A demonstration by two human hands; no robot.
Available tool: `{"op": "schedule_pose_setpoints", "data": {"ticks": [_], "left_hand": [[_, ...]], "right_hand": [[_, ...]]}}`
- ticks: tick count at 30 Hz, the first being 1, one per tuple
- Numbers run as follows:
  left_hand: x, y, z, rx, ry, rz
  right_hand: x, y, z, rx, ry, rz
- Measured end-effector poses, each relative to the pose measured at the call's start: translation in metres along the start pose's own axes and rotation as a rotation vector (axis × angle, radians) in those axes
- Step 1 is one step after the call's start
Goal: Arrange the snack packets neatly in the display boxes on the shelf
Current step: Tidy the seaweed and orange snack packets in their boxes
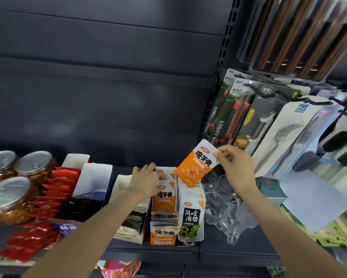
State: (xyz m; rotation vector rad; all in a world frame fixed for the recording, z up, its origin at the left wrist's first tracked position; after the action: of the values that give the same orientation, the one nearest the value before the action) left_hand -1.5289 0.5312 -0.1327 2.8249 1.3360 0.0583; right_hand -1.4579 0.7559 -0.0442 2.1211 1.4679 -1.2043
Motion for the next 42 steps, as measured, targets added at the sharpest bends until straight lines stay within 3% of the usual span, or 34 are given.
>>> {"op": "schedule_pose_setpoints", "data": {"ticks": [9,17,23,29,33,38,42], "left_hand": [[0.000,0.002,-0.001,0.084,0.164,-0.049],[-0.008,0.029,-0.010,0.186,0.526,0.010],[-0.009,0.047,-0.012,0.234,0.543,-0.019],[-0.005,0.053,-0.020,0.235,0.579,-0.020],[-0.001,0.053,-0.022,0.244,0.438,0.046],[-0.003,0.058,-0.020,0.169,0.549,0.047],[-0.003,0.061,-0.015,0.147,0.568,0.063]], "right_hand": [[-0.005,-0.001,0.003,-0.038,-0.052,-0.022],[-0.022,0.006,0.020,-0.067,-0.060,-0.077],[-0.035,0.005,0.047,-0.141,-0.053,-0.116],[-0.022,0.004,0.071,-0.357,0.143,-0.133],[-0.013,0.007,0.092,-0.451,0.269,-0.148],[-0.008,0.011,0.112,-0.470,0.479,-0.150],[-0.011,0.010,0.121,-0.397,0.603,-0.286]]}}
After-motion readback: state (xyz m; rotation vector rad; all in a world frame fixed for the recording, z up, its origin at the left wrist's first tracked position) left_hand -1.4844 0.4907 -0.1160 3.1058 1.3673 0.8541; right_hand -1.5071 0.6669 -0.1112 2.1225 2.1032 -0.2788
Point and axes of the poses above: each hand's wrist, its own y-axis away from the middle knuckle, its own z-axis out of the palm, x = y × z, the point moved 1 cm from there along -y, towards the middle knuckle, and after that the axes turned 12 degrees about z, right-handed, at the moved point
